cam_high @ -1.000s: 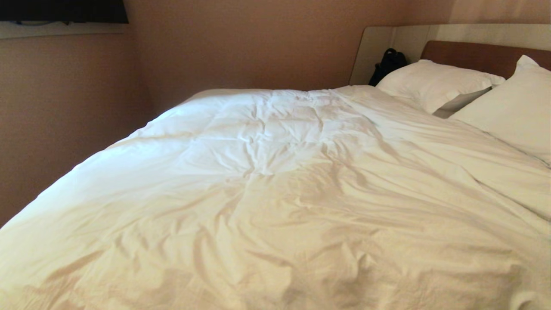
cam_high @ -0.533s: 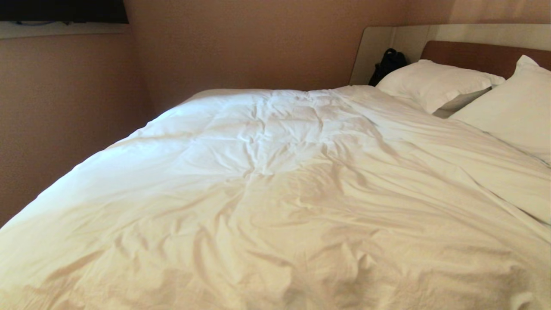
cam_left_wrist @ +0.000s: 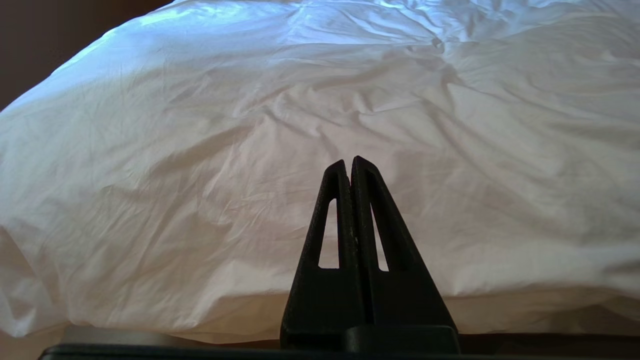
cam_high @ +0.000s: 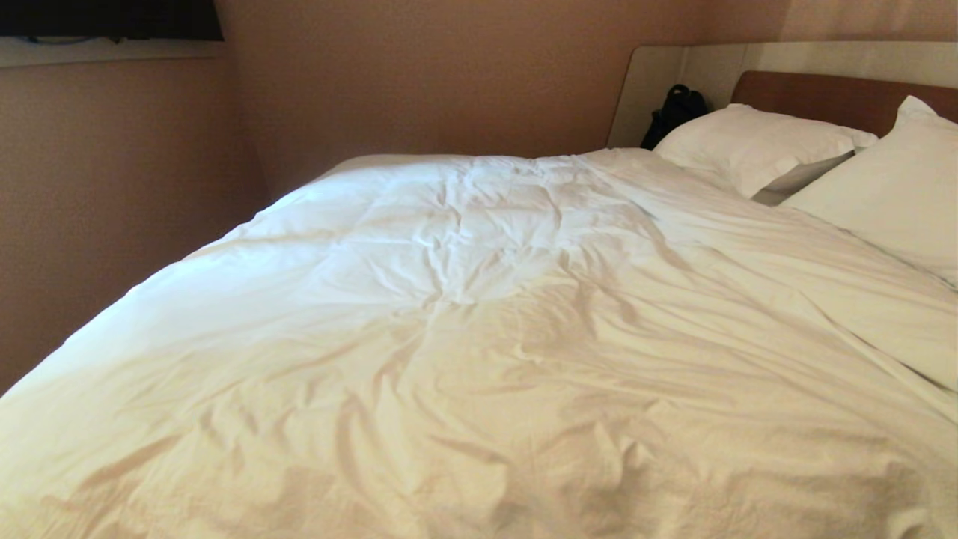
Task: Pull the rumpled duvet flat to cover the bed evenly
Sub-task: Flatten the corners of the folded blanket
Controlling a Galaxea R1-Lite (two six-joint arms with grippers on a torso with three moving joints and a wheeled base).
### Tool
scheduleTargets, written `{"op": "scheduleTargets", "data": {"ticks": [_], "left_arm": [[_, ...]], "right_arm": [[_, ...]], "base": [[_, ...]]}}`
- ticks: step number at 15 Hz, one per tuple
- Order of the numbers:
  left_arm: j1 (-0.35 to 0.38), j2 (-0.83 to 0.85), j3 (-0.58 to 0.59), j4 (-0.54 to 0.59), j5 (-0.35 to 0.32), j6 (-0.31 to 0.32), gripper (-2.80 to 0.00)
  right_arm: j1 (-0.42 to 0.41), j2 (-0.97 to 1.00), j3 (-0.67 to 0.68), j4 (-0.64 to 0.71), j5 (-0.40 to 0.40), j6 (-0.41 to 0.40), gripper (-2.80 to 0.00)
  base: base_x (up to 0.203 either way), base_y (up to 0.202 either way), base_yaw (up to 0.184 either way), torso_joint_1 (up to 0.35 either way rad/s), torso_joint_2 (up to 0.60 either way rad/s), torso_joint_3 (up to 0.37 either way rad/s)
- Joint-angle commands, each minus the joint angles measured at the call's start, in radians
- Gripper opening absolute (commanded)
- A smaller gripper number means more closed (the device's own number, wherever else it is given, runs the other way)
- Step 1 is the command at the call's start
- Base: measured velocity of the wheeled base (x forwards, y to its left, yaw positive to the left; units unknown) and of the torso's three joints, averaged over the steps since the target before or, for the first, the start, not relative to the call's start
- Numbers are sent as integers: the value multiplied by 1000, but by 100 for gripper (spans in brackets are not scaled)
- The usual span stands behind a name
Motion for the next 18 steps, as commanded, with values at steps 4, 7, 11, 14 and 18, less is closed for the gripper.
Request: {"op": "scheduleTargets", "data": {"ticks": [4,7,11,14,18], "left_arm": [[0,1,0,0,0,-1,-280],[0,0,0,0,0,-1,-280],[0,1,0,0,0,-1,-280],[0,1,0,0,0,-1,-280],[0,0,0,0,0,-1,-280]], "right_arm": [[0,-64,19,9,12,-21,-280],[-1,-75,58,1,-68,-67,-280],[0,-42,74,-32,-118,-84,-280],[0,19,75,-95,-143,-83,-280],[1,31,88,-130,-147,-90,0]], "base": [[0,0,0,0,0,0],[0,0,0,0,0,0],[0,0,0,0,0,0],[0,0,0,0,0,0],[0,0,0,0,0,0]]}}
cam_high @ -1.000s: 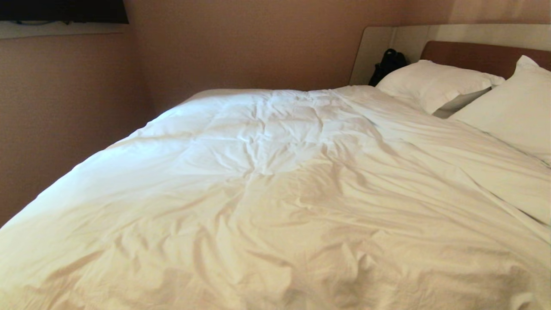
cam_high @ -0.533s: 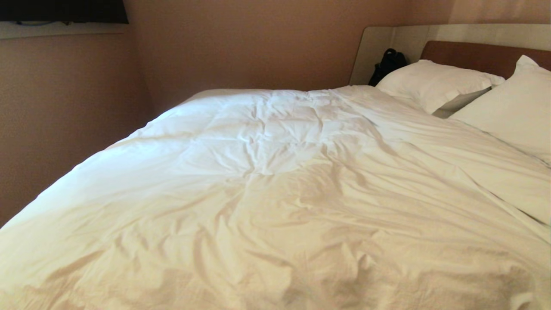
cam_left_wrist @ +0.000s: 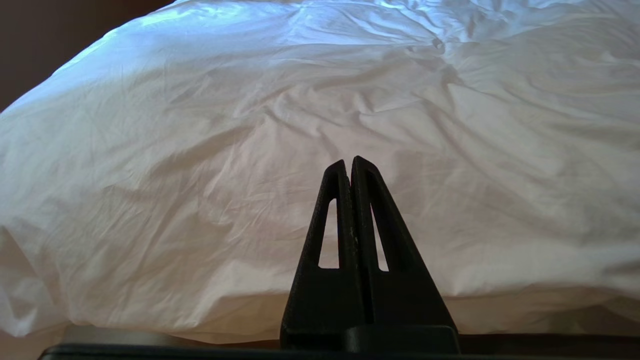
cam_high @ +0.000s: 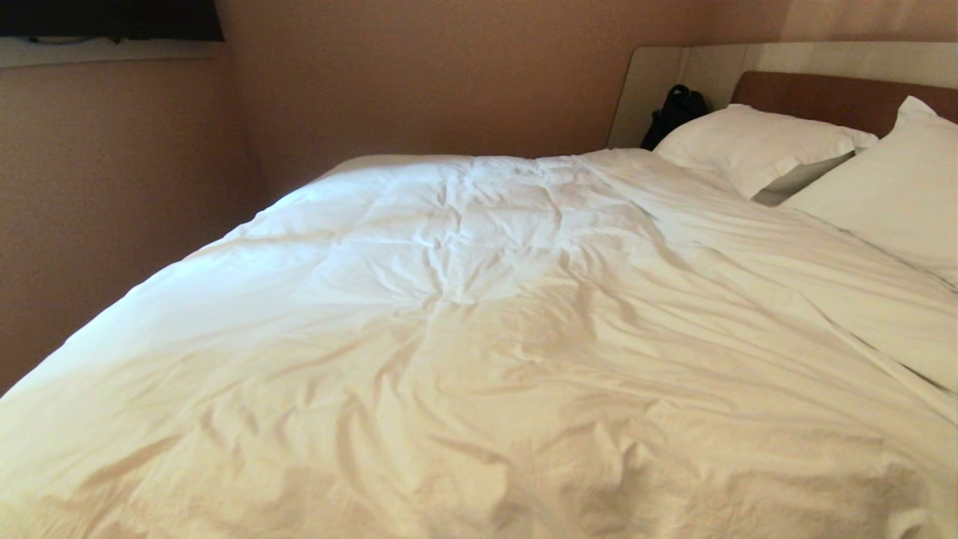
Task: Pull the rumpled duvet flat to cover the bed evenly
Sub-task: Flatten the corners of the folded blanket
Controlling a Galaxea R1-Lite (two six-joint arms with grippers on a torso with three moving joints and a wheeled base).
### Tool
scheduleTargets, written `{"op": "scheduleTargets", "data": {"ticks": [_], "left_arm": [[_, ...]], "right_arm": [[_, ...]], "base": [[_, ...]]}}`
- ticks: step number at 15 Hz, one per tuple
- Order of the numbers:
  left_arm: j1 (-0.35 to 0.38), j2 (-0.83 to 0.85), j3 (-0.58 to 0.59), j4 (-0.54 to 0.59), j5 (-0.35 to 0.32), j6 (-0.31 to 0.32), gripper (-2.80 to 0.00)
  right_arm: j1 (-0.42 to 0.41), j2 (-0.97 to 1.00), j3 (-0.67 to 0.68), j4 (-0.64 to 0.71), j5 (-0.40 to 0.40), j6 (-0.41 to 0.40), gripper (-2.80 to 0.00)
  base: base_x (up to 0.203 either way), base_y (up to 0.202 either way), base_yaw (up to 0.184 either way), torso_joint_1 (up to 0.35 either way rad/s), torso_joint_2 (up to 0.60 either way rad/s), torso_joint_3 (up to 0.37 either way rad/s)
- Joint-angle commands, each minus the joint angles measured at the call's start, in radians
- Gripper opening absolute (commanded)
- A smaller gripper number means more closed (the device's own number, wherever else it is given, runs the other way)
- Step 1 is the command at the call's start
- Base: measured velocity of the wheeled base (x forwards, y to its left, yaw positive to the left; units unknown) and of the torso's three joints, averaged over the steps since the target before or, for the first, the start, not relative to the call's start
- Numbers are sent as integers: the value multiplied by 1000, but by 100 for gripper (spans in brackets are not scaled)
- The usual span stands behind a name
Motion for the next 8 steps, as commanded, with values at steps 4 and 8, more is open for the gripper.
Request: {"op": "scheduleTargets", "data": {"ticks": [4,8], "left_arm": [[0,1,0,0,0,-1,-280],[0,1,0,0,0,-1,-280]], "right_arm": [[22,16,-4,-13,5,-46,0],[64,96,-11,-125,-4,-52,0]], "base": [[0,0,0,0,0,0],[0,0,0,0,0,0]]}}
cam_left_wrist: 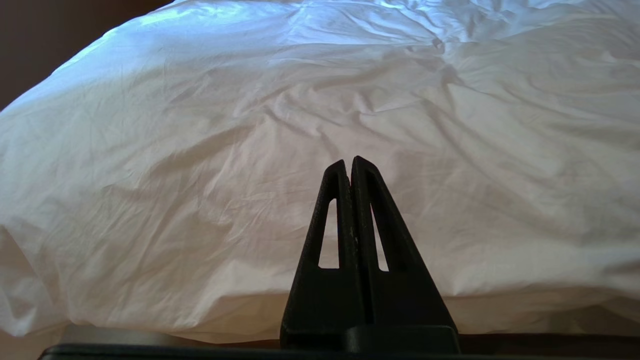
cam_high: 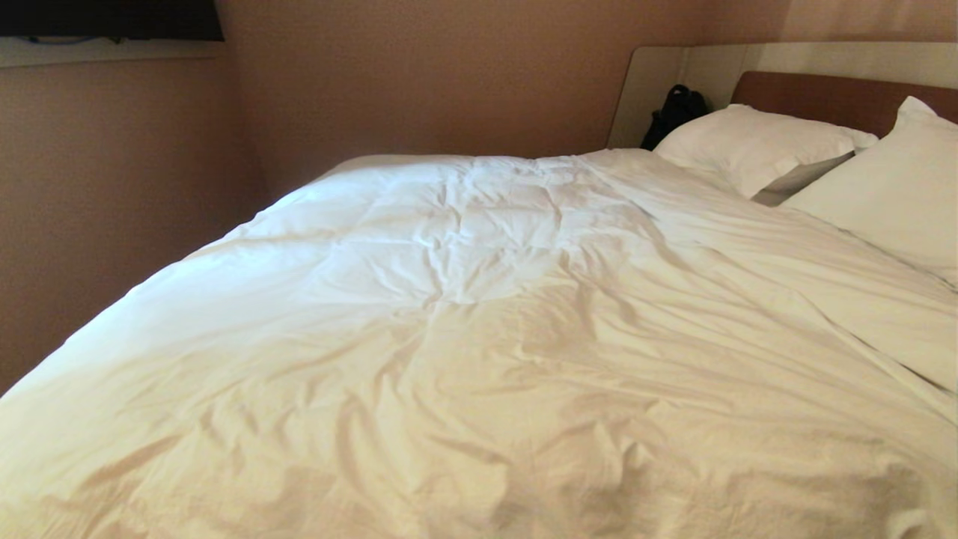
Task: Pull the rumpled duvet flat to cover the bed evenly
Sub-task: Flatten the corners of the folded blanket
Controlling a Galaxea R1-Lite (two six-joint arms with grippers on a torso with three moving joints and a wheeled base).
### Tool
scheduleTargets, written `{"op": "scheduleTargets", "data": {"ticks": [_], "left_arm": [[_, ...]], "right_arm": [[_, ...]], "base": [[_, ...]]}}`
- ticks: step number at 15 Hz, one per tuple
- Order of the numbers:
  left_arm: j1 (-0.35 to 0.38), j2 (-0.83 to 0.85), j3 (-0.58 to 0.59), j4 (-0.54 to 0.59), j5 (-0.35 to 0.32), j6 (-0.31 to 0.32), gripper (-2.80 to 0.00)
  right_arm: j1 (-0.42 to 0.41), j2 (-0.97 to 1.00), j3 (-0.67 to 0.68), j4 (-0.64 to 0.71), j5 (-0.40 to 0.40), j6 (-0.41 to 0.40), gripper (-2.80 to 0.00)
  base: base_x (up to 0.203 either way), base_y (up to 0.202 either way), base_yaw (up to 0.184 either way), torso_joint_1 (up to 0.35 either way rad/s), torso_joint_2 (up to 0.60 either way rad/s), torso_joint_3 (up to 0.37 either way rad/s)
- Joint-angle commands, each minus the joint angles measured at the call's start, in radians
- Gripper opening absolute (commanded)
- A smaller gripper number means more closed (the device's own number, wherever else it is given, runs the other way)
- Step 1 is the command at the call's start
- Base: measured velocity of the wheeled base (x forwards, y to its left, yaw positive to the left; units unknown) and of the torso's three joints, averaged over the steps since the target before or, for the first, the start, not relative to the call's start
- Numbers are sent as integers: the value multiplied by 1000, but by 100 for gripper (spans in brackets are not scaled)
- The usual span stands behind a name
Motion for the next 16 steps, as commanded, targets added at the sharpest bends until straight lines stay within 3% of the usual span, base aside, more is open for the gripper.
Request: {"op": "scheduleTargets", "data": {"ticks": [1,5,15,16], "left_arm": [[0,1,0,-1,0,0,-280],[0,1,0,-1,0,0,-280],[0,0,0,-1,0,0,-280],[0,1,0,-1,0,0,-280]], "right_arm": [[14,55,-1,-117,-9,-7,0],[12,140,-4,-244,-36,-22,0],[-9,216,-73,-252,-124,-24,0],[-11,219,-72,-252,-126,-24,-280]], "base": [[0,0,0,0,0,0],[0,0,0,0,0,0],[0,0,0,0,0,0],[0,0,0,0,0,0]]}}
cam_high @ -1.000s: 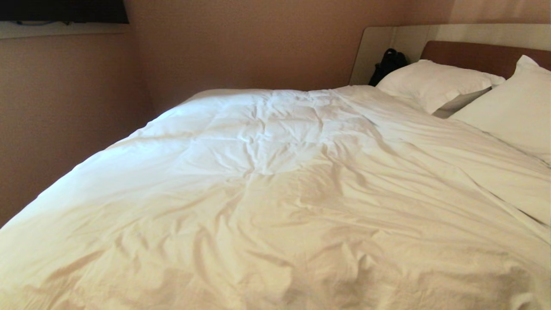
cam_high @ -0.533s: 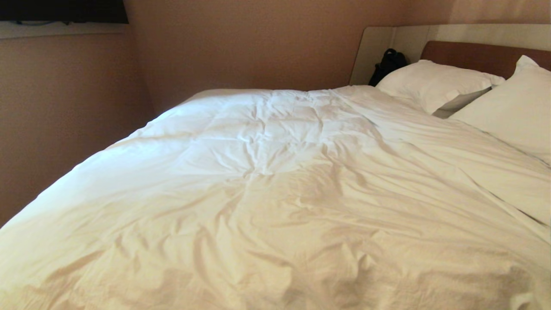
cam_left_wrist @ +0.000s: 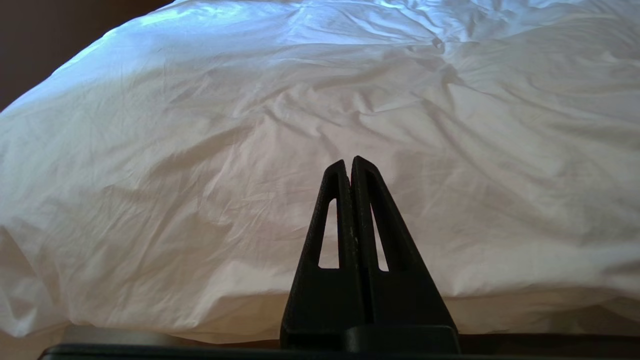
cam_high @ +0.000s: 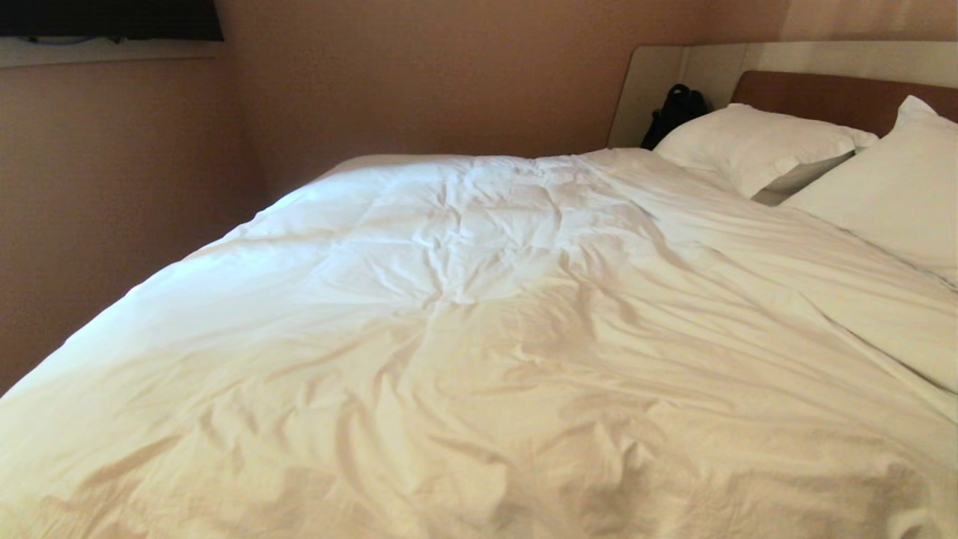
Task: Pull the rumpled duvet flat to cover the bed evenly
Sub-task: Flatten the corners of the folded blanket
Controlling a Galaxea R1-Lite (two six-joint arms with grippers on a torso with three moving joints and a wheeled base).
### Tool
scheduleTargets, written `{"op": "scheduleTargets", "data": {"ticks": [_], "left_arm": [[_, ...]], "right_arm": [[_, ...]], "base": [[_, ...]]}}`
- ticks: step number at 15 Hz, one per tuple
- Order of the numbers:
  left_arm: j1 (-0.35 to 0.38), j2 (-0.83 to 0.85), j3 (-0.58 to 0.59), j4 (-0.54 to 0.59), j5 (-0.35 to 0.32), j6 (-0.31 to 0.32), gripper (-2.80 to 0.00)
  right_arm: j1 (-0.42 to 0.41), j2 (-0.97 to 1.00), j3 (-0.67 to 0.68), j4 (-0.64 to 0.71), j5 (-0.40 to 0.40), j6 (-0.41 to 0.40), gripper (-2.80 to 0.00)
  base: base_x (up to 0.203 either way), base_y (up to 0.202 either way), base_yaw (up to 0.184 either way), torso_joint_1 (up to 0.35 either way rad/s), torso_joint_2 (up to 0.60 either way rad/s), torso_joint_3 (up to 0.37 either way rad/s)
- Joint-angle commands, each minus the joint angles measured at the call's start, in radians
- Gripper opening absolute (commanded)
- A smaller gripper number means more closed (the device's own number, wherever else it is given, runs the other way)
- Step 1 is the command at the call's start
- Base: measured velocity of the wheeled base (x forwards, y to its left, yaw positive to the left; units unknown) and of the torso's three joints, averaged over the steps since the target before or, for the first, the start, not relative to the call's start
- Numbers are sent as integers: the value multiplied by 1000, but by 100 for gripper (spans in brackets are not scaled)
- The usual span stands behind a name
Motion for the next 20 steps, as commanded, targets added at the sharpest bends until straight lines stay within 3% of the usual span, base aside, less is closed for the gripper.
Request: {"op": "scheduleTargets", "data": {"ticks": [1,14,18,20], "left_arm": [[0,1,0,0,0,0,-280],[0,0,0,0,0,0,-280],[0,0,0,0,0,0,-280],[0,1,0,0,0,0,-280]], "right_arm": [[-2,22,1,-1,-6,-3,-280],[-1,-123,18,56,35,3,-280],[51,-350,11,354,163,7,-280],[114,-415,13,447,187,11,-280]], "base": [[0,0,0,0,0,0],[0,0,0,0,0,0],[0,0,0,0,0,0],[0,0,0,0,0,0]]}}
